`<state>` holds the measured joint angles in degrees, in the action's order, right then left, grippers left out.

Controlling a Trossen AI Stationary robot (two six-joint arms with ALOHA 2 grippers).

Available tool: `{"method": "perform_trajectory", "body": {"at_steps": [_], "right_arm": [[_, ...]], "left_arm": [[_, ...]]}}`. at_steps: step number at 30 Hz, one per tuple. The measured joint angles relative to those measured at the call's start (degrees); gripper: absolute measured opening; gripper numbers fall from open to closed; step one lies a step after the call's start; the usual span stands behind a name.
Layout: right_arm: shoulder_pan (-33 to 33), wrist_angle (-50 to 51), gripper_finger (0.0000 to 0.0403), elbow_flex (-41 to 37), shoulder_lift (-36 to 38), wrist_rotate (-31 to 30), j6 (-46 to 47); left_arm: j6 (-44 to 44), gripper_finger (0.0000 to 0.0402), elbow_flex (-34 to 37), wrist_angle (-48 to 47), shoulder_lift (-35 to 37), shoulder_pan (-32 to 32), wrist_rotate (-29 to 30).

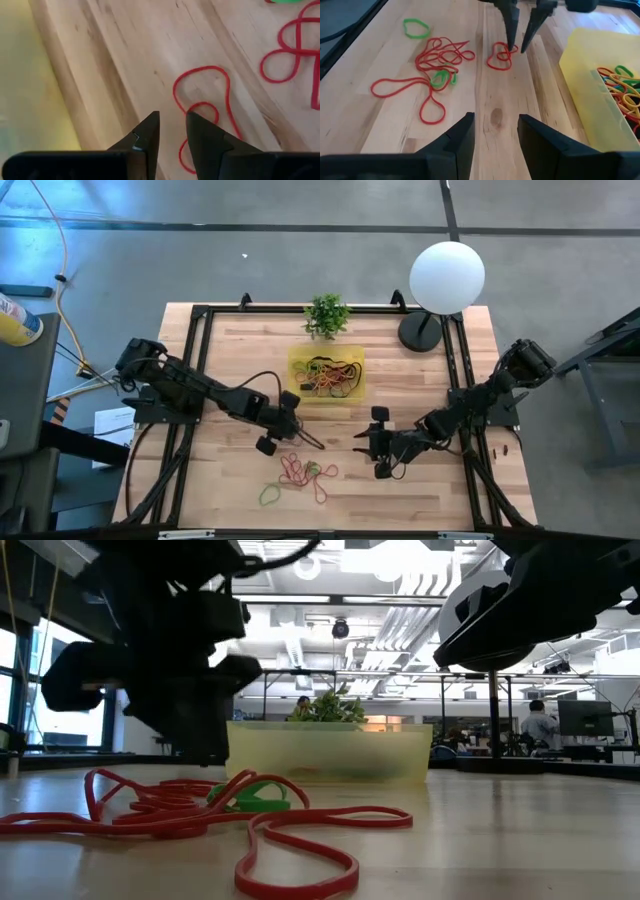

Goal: Pick and place rubber bands into bin
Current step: Put the red rubber band into the yellow bin

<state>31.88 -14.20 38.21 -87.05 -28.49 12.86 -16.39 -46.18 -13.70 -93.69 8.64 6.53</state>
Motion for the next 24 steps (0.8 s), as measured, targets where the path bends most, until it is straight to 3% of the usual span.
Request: {"method": "perform_trajectory", "body": {"at_steps": [6, 14, 21, 24], "right_arm": [[0.0, 0.18, 0.0139, 0.0, 0.0, -0.02, -0.02], [0.0, 0.18, 0.0139, 0.0, 0.0, -0.03, -0.04], [0.0, 0.18, 0.0139, 0.0, 0.0, -0.04, 0.02], [0.0, 0.18, 0.0139, 0.0, 0.0, -0.02, 0.03]], "left_arm": [[0.4, 0.0084, 0.02, -0.3, -2.99, -1.24, -5.08], [0.4, 0.0082, -0.08, 0.29, -3.82, -1.18, -5.62], [0.35, 0.0015, -0.08, 0.32, -3.93, -1.07, -4.41], [0.55, 0.0009, -0.08, 0.48, -3.97, -1.07, -2.62]]}}
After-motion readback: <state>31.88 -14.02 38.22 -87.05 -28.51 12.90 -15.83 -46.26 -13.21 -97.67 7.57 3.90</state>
